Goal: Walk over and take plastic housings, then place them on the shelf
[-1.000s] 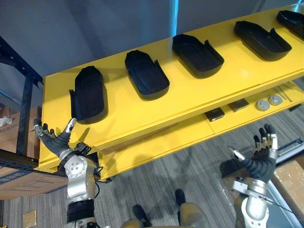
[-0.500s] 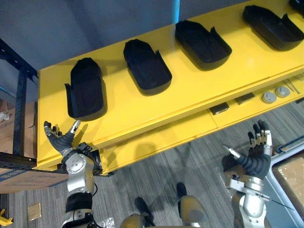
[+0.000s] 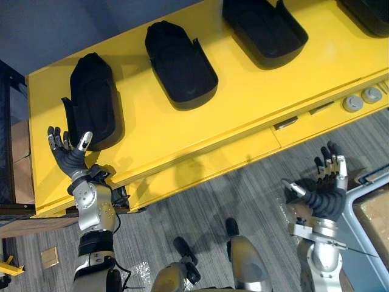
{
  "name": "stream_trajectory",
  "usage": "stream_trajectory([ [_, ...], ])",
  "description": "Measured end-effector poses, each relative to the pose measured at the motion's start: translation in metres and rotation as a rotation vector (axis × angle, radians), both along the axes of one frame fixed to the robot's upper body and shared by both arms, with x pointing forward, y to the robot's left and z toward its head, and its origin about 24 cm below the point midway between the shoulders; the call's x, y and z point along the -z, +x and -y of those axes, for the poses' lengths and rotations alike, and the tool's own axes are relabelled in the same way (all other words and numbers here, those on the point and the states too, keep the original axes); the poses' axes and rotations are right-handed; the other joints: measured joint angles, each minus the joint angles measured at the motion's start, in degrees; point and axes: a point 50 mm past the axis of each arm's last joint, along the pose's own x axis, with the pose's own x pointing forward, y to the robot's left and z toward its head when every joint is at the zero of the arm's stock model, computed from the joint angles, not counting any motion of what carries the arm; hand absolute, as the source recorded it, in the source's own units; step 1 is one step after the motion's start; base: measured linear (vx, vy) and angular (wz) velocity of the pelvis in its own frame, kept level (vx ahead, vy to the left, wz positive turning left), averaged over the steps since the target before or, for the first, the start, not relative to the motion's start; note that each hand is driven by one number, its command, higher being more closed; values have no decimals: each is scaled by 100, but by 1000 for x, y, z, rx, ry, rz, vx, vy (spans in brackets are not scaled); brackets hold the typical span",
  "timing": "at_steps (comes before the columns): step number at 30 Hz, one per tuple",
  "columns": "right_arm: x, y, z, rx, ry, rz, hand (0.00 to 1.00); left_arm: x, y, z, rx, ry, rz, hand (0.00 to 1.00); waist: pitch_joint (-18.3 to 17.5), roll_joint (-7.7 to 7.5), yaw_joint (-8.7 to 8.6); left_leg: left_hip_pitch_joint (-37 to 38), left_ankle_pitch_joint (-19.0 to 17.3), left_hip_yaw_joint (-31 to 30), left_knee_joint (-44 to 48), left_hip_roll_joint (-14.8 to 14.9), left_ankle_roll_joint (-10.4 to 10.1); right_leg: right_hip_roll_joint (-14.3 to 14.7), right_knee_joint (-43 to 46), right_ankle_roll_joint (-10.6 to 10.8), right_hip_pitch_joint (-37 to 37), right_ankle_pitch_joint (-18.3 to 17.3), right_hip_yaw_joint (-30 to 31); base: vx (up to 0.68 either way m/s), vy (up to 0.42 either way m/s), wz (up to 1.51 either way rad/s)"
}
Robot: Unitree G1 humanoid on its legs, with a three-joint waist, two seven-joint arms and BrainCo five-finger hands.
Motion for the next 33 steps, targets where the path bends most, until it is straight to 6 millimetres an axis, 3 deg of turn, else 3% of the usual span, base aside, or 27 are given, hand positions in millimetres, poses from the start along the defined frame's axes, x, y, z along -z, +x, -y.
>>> stream_trajectory([
  [10, 1, 0, 0, -5, -3, -6, 0, -7, -1, -6, 55, 52, 36, 0, 3, 0, -1, 41, -1, -8, 0, -10, 1, -13, 102, 0, 0, -71, -5, 0, 0, 0],
  [33, 3, -1, 1, -19, -16, -22, 0, 10, -7, -3, 156, 80, -22, 0, 111, 11, -3, 138, -19, -13, 0, -65, 29, -78, 120, 10, 99, -98, -16, 0, 0, 0],
])
